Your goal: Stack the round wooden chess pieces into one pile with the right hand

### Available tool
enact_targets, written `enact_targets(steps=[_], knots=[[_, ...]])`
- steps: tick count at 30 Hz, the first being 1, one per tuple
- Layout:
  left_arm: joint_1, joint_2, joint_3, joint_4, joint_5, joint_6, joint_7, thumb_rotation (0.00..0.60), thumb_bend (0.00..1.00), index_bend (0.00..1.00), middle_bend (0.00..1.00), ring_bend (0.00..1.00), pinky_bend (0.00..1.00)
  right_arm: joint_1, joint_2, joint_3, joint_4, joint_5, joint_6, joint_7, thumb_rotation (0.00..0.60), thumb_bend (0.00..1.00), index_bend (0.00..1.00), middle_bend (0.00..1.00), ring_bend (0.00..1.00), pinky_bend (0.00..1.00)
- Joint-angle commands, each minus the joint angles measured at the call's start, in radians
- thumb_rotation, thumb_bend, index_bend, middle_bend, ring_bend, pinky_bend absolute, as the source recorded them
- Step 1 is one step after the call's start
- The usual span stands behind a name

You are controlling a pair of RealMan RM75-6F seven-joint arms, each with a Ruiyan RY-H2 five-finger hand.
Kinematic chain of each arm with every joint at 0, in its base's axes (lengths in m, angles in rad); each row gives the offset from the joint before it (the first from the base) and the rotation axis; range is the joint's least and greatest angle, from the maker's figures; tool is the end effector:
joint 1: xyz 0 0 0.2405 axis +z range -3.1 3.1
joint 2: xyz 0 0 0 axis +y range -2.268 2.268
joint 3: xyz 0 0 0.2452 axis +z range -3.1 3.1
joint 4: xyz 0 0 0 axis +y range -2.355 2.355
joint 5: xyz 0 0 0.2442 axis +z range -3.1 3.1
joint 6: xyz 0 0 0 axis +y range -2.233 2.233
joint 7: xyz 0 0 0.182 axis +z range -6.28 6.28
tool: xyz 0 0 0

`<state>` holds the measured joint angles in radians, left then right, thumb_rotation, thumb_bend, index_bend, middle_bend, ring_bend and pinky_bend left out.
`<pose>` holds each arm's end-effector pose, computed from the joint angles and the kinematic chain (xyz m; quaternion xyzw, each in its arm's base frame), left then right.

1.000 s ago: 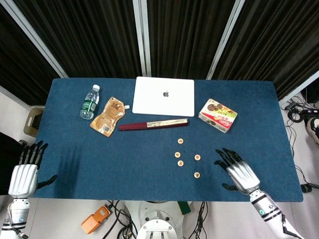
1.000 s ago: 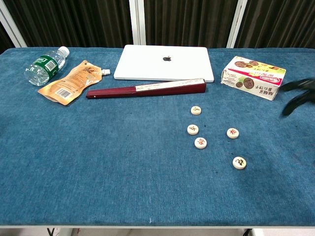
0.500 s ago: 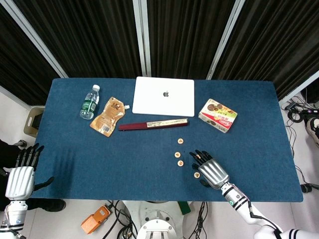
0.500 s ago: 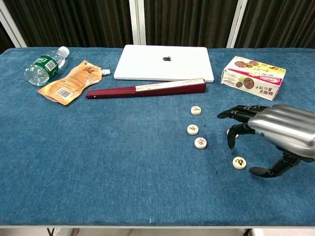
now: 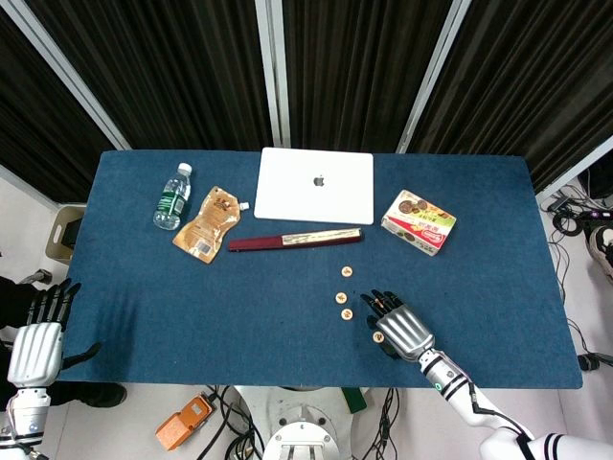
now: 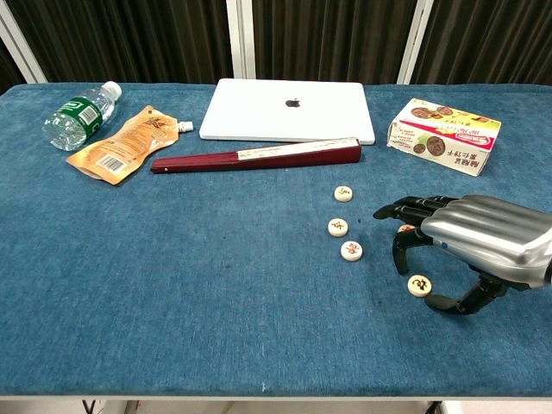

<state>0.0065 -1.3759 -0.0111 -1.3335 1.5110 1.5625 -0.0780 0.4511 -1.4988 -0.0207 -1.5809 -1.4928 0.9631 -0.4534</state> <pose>-0.3541 0.1820 0.0714 -0.5590 -0.4163 -0.3917 0.6006 -0.1883 -0.2487 -0.0916 0.8338 -0.3101 0.2884 0.3542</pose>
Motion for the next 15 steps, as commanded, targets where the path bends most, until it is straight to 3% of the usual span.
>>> enact_targets(steps=[1, 8, 15], knots=[[0.001, -0.002, -0.001, 0.004, -0.002, -0.001, -0.003, 0.600, 0.05, 0.09, 0.01, 0.00, 0.00, 0.003, -0.003, -0.002, 0.003, 0.003, -0.002, 0.001, 0.600, 0.46, 0.50, 0.10, 0.04, 0.15], [0.004, -0.007, 0.000, 0.014, -0.003, -0.001, -0.010, 0.600, 0.05, 0.09, 0.01, 0.00, 0.00, 0.007, -0.011, -0.006, 0.014, -0.011, 0.018, 0.032, 0.600, 0.51, 0.59, 0.10, 0.06, 0.15], [0.005, -0.006, 0.000, 0.016, -0.002, -0.003, -0.012, 0.600, 0.05, 0.09, 0.01, 0.00, 0.00, 0.046, 0.015, 0.061, -0.032, 0.023, 0.021, 0.039, 0.600, 0.52, 0.59, 0.10, 0.06, 0.15]])
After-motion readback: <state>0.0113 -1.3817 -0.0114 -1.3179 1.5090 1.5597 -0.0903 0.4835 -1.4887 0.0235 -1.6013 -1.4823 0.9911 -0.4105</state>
